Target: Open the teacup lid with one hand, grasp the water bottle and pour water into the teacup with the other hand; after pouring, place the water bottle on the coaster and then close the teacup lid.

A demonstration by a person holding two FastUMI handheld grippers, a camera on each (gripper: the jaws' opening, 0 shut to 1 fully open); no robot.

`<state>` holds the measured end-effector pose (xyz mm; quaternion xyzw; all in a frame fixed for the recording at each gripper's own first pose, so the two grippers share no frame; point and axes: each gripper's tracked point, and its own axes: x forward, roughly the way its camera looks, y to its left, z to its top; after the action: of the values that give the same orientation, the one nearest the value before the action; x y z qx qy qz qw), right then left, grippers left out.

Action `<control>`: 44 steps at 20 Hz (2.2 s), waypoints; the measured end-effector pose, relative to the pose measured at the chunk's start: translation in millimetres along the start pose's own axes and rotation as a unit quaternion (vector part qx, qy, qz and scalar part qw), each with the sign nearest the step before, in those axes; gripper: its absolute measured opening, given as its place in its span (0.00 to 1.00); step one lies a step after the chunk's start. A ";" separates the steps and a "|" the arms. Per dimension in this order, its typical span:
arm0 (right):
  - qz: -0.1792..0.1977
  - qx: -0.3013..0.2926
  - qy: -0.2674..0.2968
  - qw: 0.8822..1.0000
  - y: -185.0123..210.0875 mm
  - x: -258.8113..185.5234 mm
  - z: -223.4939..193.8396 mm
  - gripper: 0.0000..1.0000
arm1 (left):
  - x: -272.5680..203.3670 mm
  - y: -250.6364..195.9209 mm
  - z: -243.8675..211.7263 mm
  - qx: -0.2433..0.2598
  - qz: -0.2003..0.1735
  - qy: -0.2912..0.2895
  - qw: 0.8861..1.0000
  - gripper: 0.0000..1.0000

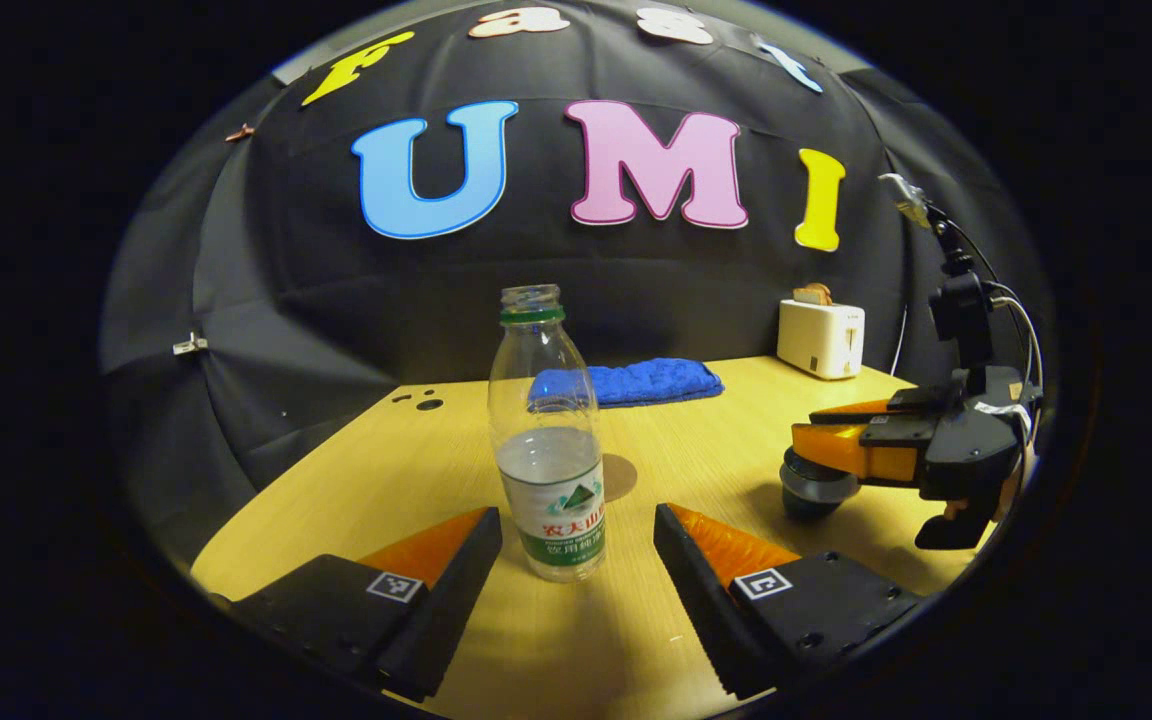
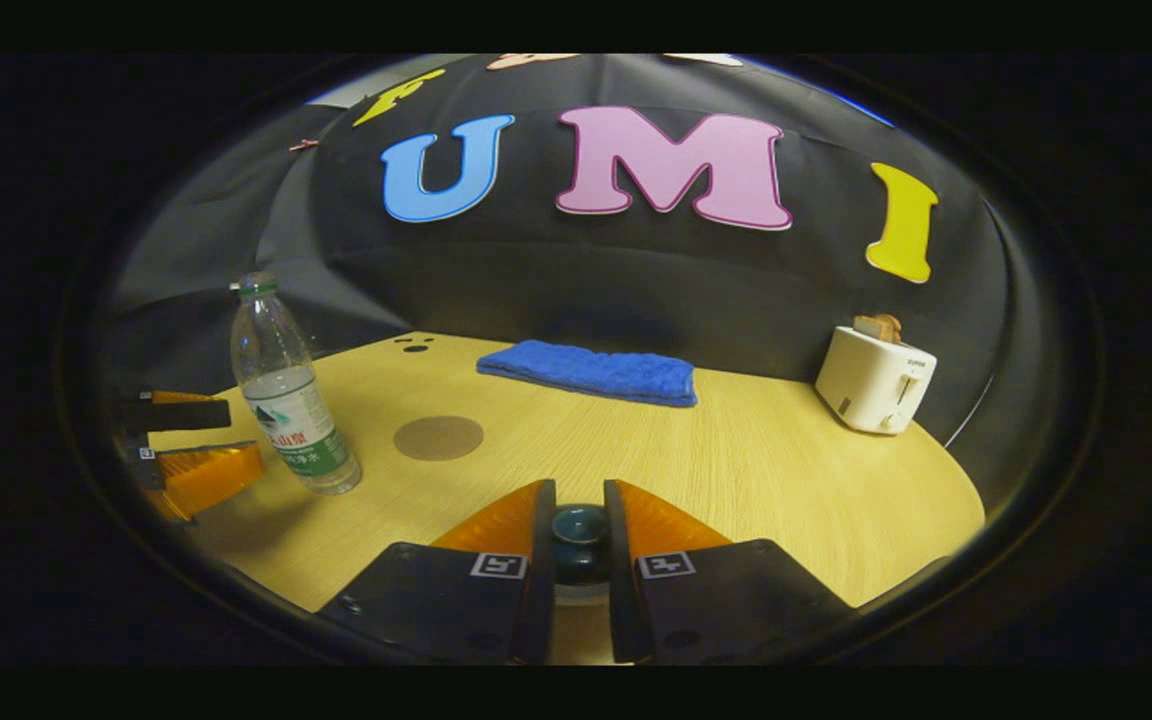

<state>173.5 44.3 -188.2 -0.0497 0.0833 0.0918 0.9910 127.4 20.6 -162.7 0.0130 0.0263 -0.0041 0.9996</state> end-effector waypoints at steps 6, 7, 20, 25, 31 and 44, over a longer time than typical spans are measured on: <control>0.001 0.008 0.000 1.000 -7.0 -13.0 10.0 0.25 | 27.3 19.4 9.7 -0.043 0.016 -0.016 0.999 0.97; -0.001 0.008 0.003 1.000 -9.2 -14.7 9.6 0.25 | 31.5 19.0 11.3 -0.046 0.009 -0.021 0.999 0.97; -0.037 0.030 0.038 0.998 -41.2 -36.8 -13.5 0.25 | 75.0 13.0 24.3 -0.068 -0.013 -0.049 0.996 0.84; -0.036 0.031 0.042 0.998 -39.3 -38.2 -14.1 0.30 | 76.6 14.5 22.0 -0.049 -0.007 -0.039 0.998 0.81; -0.042 0.028 0.043 0.998 -51.0 -49.3 -12.6 0.25 | 73.0 15.9 21.8 0.009 0.012 -0.024 1.000 0.72; -0.075 0.039 0.045 0.995 -119.8 -84.3 -26.2 0.25 | 71.6 -44.5 28.8 0.322 0.002 -0.014 0.947 0.72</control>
<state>110.5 -90.5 -189.2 -0.0214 0.1277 0.0114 0.9915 200.0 -25.2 -138.9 0.3343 0.0099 -0.0101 0.9424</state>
